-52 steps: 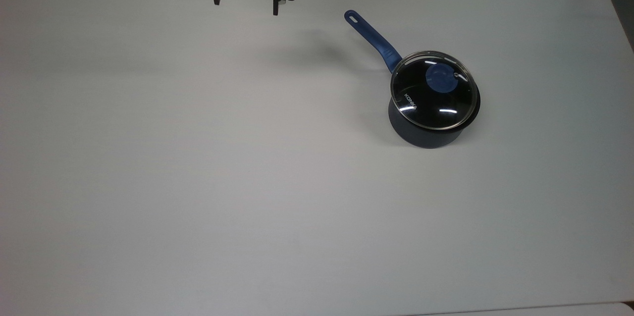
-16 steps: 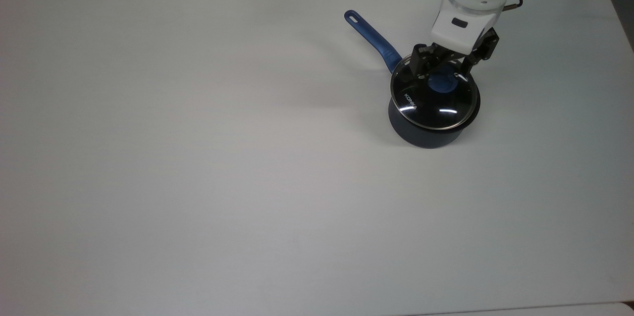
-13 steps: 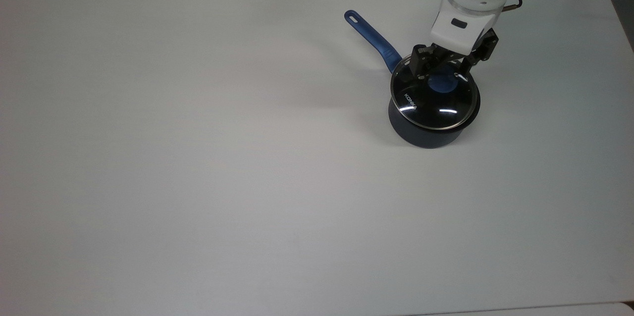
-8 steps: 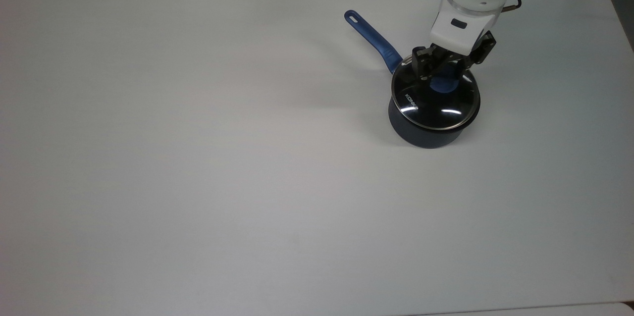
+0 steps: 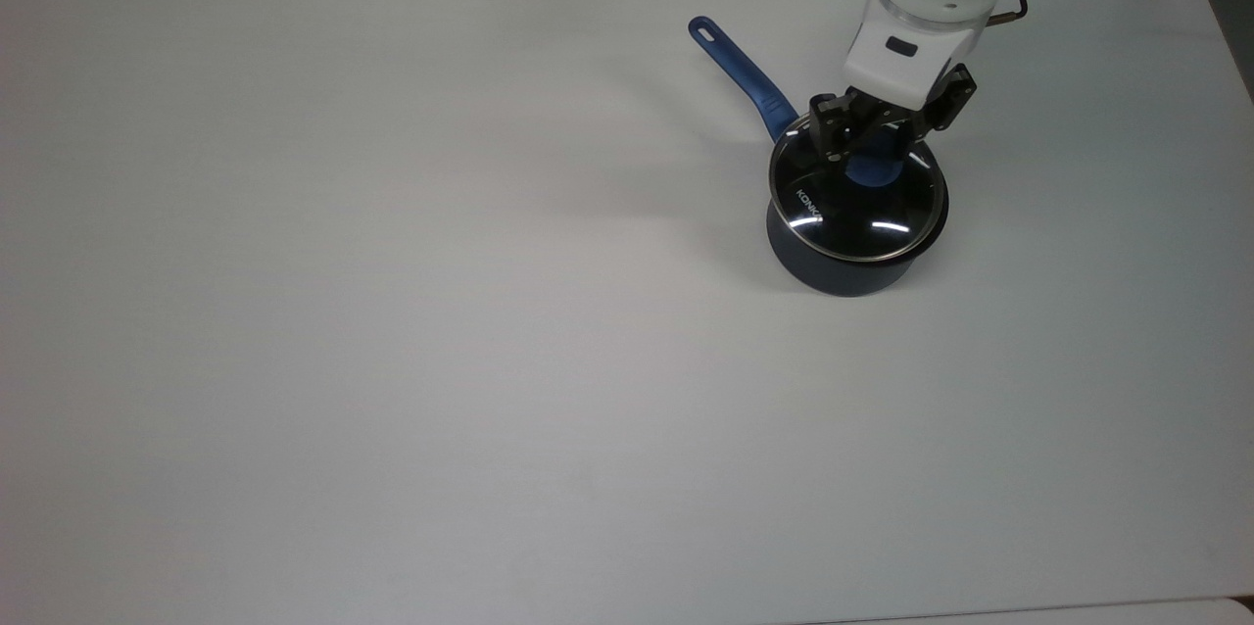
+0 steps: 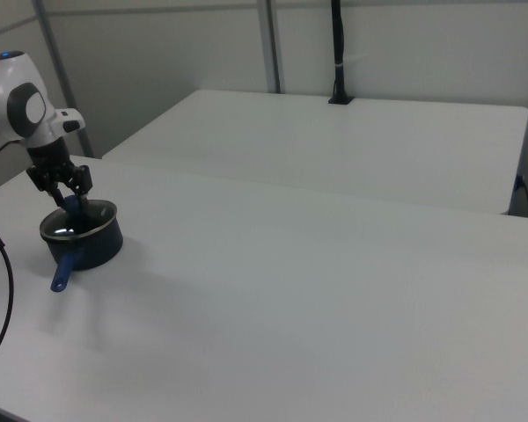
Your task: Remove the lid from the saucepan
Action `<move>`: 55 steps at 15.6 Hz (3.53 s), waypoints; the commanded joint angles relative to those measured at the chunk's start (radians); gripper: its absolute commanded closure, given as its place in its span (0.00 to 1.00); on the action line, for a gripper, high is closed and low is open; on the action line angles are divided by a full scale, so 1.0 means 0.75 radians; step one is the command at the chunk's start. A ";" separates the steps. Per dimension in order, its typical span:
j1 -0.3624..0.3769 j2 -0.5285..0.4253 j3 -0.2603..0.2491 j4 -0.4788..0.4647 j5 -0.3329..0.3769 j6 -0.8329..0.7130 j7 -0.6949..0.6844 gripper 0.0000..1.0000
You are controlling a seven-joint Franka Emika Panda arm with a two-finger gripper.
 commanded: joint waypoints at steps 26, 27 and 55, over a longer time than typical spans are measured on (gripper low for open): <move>-0.516 -0.266 0.005 -0.657 -0.104 0.296 -0.282 0.59; -0.529 -0.266 0.005 -0.655 -0.104 0.296 -0.282 0.59; -0.572 -0.585 -0.015 -0.252 -0.047 -0.461 -0.178 0.00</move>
